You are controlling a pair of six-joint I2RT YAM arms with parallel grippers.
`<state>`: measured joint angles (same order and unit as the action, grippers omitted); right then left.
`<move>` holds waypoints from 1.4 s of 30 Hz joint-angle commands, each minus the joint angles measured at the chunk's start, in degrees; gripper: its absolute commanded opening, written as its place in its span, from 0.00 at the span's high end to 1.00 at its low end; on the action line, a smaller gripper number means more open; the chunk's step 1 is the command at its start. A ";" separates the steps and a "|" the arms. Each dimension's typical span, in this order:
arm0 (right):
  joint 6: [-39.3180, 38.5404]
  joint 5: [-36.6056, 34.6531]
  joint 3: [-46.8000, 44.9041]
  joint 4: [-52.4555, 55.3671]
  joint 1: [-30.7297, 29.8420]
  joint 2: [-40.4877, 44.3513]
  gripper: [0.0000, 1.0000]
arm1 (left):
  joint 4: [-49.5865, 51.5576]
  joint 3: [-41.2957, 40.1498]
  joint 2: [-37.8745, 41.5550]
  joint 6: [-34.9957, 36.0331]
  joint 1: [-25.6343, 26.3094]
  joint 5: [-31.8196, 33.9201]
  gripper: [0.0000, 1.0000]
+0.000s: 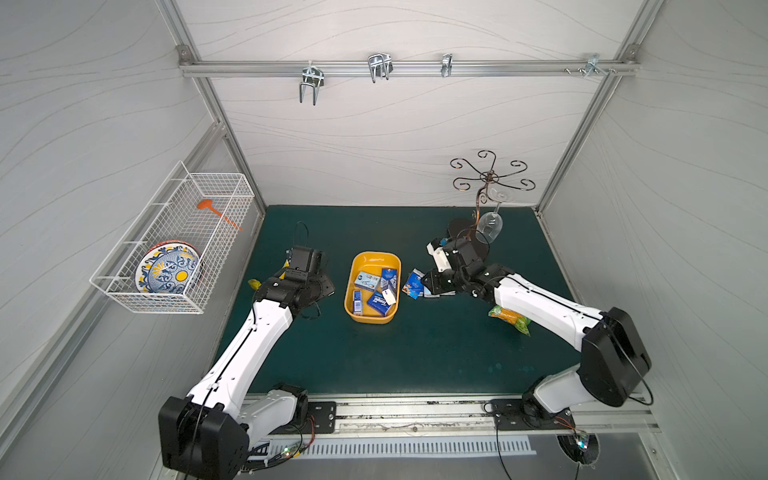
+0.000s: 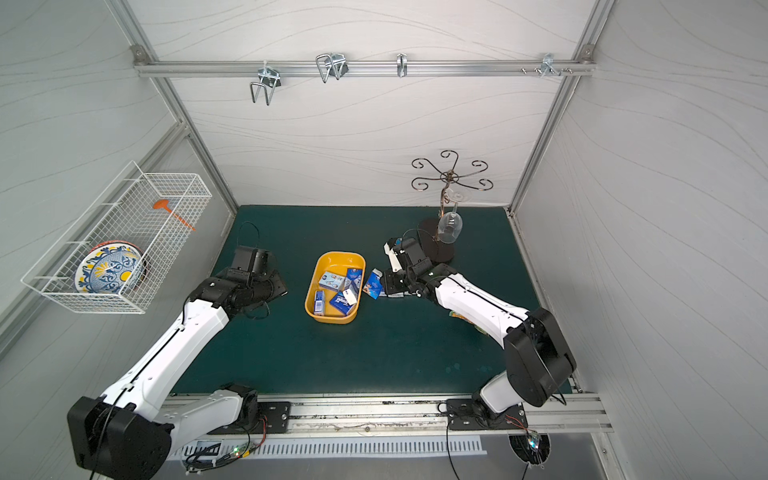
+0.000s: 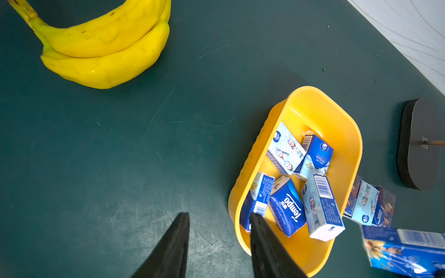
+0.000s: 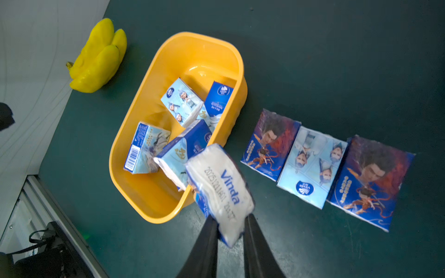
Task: Take the pocket tissues out of the storage box
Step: Place the pocket tissues at the center of the board.
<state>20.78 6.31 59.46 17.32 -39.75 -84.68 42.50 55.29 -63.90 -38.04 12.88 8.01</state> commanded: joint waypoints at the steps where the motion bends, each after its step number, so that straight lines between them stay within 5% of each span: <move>1: -1.51 3.39 -2.63 3.14 0.11 3.33 0.79 | -1.72 2.64 -0.35 0.78 0.13 0.36 0.55; 9: -2.51 12.71 -9.03 2.45 -0.08 0.87 0.79 | -2.42 2.72 -0.96 0.34 0.12 0.03 0.55; 23: -4.00 14.42 -5.07 1.95 1.72 -10.39 0.70 | -1.72 2.81 -0.49 0.51 0.17 0.66 0.55; 30: -3.42 12.21 -3.40 5.29 2.57 -6.55 0.61 | -1.29 2.90 -0.09 0.69 0.12 0.43 0.55; 42: 14.57 0.50 -15.22 -8.04 -4.90 -2.40 0.48 | -1.37 2.90 0.56 0.82 0.12 -0.27 0.55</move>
<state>29.71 11.09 45.69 14.33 -43.44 -86.74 42.15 55.51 -64.23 -37.91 12.88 7.99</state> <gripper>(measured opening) 0.523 0.447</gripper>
